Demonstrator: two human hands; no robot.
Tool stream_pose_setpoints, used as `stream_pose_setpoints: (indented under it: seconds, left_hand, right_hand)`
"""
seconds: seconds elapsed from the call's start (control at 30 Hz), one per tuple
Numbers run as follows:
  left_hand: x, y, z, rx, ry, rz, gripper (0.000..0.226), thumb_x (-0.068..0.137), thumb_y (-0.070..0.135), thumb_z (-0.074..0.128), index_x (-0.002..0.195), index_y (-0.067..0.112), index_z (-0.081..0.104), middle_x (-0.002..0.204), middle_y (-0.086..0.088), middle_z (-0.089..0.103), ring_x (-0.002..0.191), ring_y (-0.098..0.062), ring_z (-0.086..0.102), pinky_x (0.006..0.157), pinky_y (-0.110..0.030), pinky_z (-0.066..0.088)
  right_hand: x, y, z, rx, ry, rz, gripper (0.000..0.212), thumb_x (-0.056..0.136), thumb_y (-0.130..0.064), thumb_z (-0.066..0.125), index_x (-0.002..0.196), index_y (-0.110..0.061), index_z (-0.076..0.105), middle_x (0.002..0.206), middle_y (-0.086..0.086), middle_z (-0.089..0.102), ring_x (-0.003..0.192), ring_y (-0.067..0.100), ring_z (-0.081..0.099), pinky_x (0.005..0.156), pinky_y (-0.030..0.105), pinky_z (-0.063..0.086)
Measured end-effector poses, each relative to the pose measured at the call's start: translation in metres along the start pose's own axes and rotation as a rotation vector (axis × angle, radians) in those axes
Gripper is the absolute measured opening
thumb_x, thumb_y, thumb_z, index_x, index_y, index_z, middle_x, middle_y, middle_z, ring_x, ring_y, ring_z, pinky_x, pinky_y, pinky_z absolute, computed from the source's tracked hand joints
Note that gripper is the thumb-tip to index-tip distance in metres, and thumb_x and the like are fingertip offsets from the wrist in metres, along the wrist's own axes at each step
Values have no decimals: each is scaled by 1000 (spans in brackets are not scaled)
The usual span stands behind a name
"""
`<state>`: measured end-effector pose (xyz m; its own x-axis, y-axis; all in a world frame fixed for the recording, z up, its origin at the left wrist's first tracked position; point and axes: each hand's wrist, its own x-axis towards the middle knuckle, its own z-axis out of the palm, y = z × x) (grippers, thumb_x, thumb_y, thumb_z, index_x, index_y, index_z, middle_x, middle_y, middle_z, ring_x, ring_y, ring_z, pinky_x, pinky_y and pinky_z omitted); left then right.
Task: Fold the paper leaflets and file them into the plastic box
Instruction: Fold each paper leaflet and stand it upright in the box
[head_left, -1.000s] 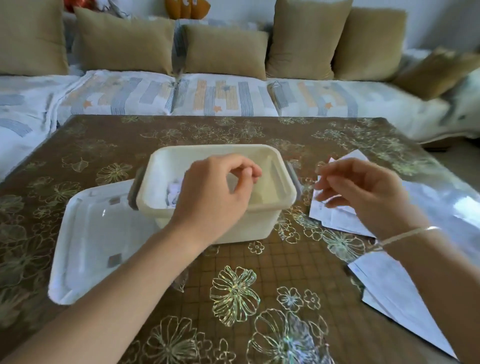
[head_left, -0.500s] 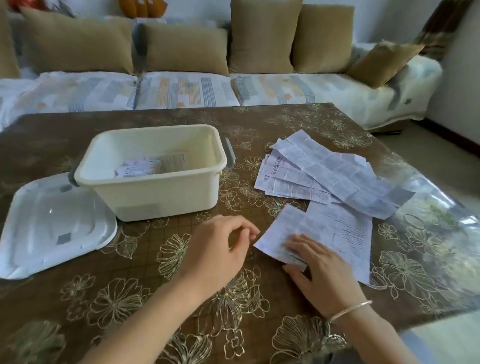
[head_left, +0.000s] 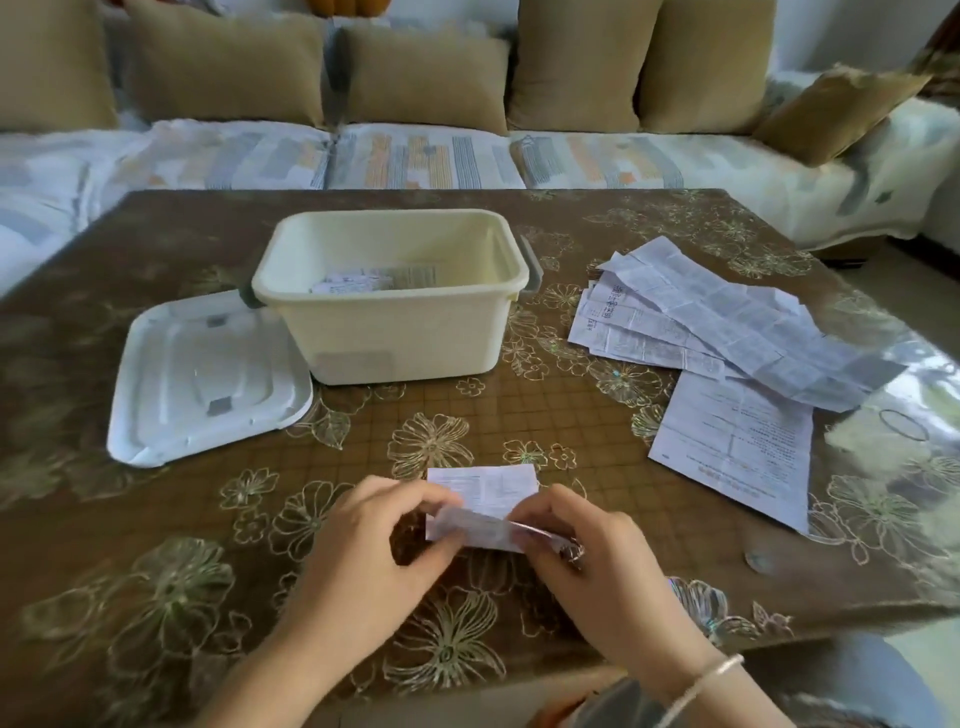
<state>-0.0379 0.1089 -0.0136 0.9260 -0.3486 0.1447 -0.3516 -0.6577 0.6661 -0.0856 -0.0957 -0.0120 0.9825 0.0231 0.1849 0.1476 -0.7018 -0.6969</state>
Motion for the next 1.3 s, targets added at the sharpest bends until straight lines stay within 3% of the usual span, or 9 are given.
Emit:
stream_pose_setpoints:
  seconds: [0.17, 0.3, 0.5, 0.67, 0.8, 0.87, 0.97, 1.1, 1.3]
  left_hand:
    - [-12, -13, 8, 32, 211, -43, 14, 77, 41, 70, 70, 30, 65, 68, 17, 56, 66, -4, 55, 59, -22, 43]
    - [-11, -10, 14, 91, 306, -7, 9, 77, 35, 72, 75, 28, 67, 66, 23, 49, 64, -6, 53, 53, -25, 42]
    - [-15, -12, 19, 199, 308, 42, 12, 78, 35, 72, 82, 25, 68, 66, 20, 55, 76, -8, 50, 59, -19, 40]
    - [-15, -14, 21, 197, 307, 0, 39, 75, 32, 78, 110, 24, 64, 86, 18, 61, 87, -7, 50, 65, -17, 42]
    - [-15, -15, 20, 170, 283, 17, 46, 76, 26, 76, 119, 22, 63, 124, 8, 55, 110, -10, 51, 91, -27, 48]
    - [-14, -17, 20, 176, 264, 71, 30, 78, 26, 71, 107, 23, 70, 120, 9, 57, 109, -9, 49, 92, -29, 46]
    - [-14, -20, 21, 197, 253, 115, 16, 80, 25, 69, 96, 27, 73, 106, 16, 61, 102, -9, 50, 88, -29, 45]
    - [-14, -20, 22, 201, 252, 137, 19, 81, 19, 73, 98, 27, 74, 104, 21, 65, 100, -7, 52, 88, -23, 40]
    - [-16, -21, 21, 110, 276, 187, 27, 91, 36, 50, 95, 28, 75, 105, 24, 65, 102, -4, 52, 89, -28, 45]
  right_hand:
    - [4, -10, 19, 63, 28, 98, 23, 84, -30, 68, 103, -30, 56, 86, -16, 70, 75, 5, 65, 66, 30, 55]
    - [6, -9, 24, 34, 78, 121, 43, 82, -24, 72, 118, -30, 51, 100, -25, 64, 90, 1, 64, 78, 28, 55]
    - [3, -9, 30, -125, 65, 26, 62, 81, -22, 72, 135, -30, 42, 119, -18, 53, 92, -12, 45, 79, -3, 31]
    - [-1, -8, 33, -149, 127, -14, 65, 78, -18, 75, 134, -29, 44, 133, -15, 41, 91, 1, 52, 71, 3, 36]
    - [-3, -9, 37, -366, 215, -107, 52, 75, -21, 76, 122, -26, 56, 135, -5, 48, 118, 13, 46, 88, 21, 44]
    - [-3, -8, 37, -467, 226, -222, 33, 77, -20, 73, 108, -25, 64, 125, -6, 57, 124, 19, 46, 98, 34, 43]
    - [-5, -6, 36, -419, 192, -309, 9, 84, -31, 64, 90, -28, 70, 104, -15, 64, 107, 12, 56, 94, 34, 42]
    - [-7, -2, 35, -367, 114, -267, 25, 83, -53, 61, 94, -32, 68, 105, -20, 61, 103, 9, 54, 90, 28, 42]
    - [-3, 0, 34, -390, 184, -368, 17, 92, -34, 58, 87, -23, 70, 98, -14, 68, 94, 11, 62, 81, 30, 50]
